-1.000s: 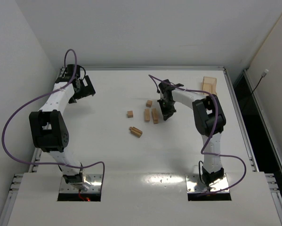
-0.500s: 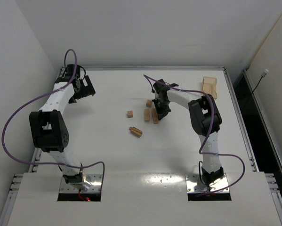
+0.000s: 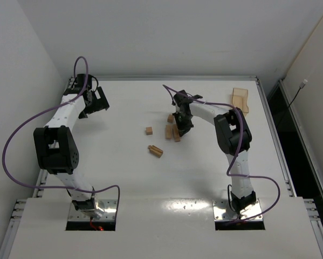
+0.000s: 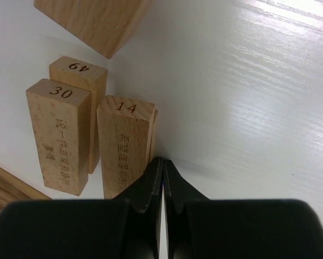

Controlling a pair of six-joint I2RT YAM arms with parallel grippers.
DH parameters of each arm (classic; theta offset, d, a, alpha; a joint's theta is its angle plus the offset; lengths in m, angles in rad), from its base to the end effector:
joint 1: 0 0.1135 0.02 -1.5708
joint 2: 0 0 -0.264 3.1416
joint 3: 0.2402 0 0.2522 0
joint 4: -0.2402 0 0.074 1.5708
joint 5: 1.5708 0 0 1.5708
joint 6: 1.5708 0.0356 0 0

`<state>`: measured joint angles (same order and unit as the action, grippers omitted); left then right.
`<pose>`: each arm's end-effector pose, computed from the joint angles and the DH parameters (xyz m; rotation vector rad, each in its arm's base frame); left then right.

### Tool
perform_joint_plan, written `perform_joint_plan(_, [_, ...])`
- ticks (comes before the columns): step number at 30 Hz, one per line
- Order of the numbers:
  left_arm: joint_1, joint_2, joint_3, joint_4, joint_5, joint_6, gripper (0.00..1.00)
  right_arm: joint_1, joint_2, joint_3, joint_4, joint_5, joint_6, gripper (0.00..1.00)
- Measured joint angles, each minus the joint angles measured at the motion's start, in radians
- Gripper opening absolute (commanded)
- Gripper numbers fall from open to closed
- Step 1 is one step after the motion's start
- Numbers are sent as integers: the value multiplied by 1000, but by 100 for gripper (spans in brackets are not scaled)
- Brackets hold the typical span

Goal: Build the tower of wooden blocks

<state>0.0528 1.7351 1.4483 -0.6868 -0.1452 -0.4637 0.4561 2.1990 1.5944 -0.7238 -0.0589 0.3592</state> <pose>0.3757 0.0250 0.2719 -0.7005 2.4303 0.0212 0.3915 0.1944 0.1309 -0.1526 2.9303 0.2210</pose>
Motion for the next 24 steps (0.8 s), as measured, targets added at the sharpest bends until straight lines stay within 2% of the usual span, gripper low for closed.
perform_joint_plan(24, [0, 18, 0, 0, 3, 0, 100, 22, 11, 14, 6, -29, 35, 0])
